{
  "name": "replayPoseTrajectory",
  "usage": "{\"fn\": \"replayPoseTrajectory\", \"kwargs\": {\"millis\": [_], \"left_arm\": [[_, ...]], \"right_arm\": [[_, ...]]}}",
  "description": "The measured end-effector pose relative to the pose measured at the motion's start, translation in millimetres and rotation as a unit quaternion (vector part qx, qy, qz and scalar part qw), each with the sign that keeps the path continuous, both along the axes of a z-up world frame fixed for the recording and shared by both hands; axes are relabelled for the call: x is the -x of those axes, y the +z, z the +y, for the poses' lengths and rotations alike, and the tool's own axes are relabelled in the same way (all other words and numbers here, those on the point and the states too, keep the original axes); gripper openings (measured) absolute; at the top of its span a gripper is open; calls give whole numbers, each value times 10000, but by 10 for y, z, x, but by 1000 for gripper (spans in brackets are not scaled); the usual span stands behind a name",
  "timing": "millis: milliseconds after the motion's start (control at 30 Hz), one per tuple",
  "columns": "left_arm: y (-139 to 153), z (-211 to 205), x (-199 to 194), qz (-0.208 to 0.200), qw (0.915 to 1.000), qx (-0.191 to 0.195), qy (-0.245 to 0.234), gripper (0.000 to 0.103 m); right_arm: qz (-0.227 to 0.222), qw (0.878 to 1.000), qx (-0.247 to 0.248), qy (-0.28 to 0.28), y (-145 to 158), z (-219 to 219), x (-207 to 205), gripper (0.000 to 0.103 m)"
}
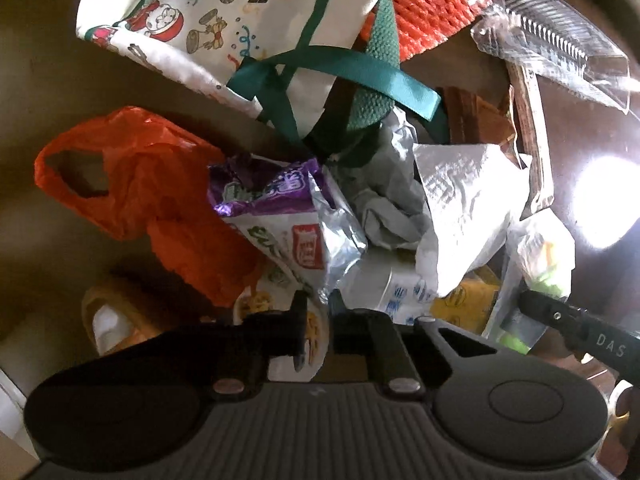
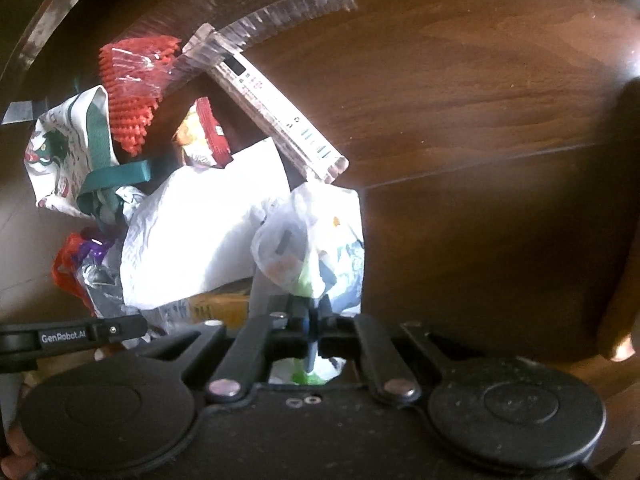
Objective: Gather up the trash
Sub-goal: 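Grasp the purple snack bag with the left tool while the right tool grasps a clear plastic bag, then carry both bags to the dark green bin while opening both tools to drop them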
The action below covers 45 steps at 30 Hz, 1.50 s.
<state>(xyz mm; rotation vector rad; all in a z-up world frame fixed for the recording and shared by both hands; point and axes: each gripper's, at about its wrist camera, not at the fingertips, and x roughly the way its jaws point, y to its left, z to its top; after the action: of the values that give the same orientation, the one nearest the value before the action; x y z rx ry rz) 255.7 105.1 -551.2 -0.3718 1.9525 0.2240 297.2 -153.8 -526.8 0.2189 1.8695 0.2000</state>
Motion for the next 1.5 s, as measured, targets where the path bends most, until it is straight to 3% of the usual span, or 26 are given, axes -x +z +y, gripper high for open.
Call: {"fn": "replayPoseTrajectory", "kwargs": {"millis": [200,367,633,767,900,1033,1267,1500], "left_arm": [[242,-54,22,-26,10000,7,-46,5],[616,-128,73,-227,9997,-25,-74,5],[1476,-188,197,-980,9949,-93,-206,2],[1994,-218,253,-1505,9878,-178,-357,1],[2560,-268,307,-2105,9762,-196,-472,1],[3166,-395,334,-2737,9591,-212,-694,1],[4219,-784,339,-3786,9196,-80,-1044,1],[5061,-1347,260,-4490,8808,40,-1505,1]], "right_arm": [[-182,9990,226,341,315,68,21,2],[-488,9976,272,414,773,21,58,1],[-1347,9898,165,432,1710,-58,174,1],[-1859,9810,92,552,2186,-98,305,1],[-2366,9699,-22,578,2701,-222,462,1],[-2914,9549,-66,569,3260,-383,597,1],[-3903,9189,-18,577,4264,-771,815,1],[-4677,8821,244,506,5192,-1251,980,1]]}}
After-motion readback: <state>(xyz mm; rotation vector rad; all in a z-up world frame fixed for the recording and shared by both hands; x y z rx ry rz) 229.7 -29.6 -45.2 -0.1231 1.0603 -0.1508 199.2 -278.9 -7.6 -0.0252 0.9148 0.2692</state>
